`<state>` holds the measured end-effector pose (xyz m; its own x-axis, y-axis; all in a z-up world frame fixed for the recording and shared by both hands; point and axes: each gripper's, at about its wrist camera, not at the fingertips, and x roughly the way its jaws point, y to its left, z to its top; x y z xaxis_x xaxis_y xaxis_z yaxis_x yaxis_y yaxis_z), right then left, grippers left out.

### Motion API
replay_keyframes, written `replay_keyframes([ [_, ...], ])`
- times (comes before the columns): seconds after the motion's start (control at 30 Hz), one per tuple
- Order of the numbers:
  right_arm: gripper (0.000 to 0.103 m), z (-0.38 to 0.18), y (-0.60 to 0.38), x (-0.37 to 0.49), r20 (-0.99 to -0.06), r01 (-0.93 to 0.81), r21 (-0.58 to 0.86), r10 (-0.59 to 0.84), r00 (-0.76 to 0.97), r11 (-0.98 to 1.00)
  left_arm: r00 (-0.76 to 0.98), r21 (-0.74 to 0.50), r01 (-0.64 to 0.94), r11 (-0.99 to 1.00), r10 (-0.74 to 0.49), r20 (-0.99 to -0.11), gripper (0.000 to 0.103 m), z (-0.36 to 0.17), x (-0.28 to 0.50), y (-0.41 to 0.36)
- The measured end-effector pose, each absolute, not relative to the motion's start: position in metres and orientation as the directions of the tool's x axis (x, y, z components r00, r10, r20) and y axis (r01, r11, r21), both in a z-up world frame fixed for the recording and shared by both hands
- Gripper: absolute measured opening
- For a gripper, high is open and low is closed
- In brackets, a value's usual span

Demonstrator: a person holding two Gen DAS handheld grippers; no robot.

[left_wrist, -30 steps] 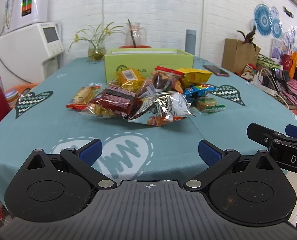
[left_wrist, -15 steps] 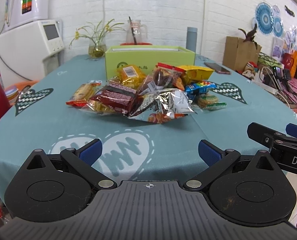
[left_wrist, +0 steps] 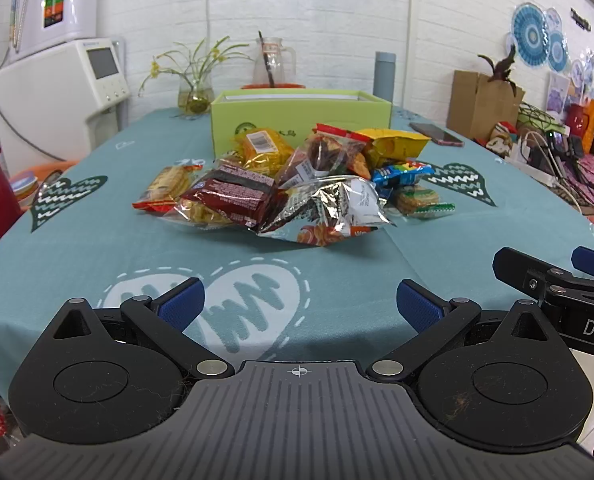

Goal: Organize snacks

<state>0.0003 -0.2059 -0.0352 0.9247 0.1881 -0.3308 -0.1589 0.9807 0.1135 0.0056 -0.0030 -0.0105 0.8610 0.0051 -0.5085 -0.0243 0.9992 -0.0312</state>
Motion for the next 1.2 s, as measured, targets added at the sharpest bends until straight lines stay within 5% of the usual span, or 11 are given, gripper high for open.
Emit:
replay_keyframes([
  [0.57, 0.103, -0.037, -0.203, 0.001, -0.337, -0.171, 0.108, 0.198, 0.921, 0.979, 0.849, -0.044, -0.021, 0.999, -0.005, -0.528, 0.092, -0.013, 0.012, 0.001],
  [0.83, 0.103, -0.049, -0.194, 0.022, -0.331, -0.265, 0.109, 0.286, 0.899, 0.958, 0.825, -0.151, -0.05, 0.987, -0.044, -0.563, 0.091, -0.012, 0.036, 0.04],
  [1.2, 0.103, -0.071, -0.194, 0.096, -0.441, -0.276, 0.085, 0.285, 0.851, 0.957, 0.766, -0.225, -0.168, 0.96, -0.017, -0.643, 0.085, -0.014, 0.081, 0.079],
])
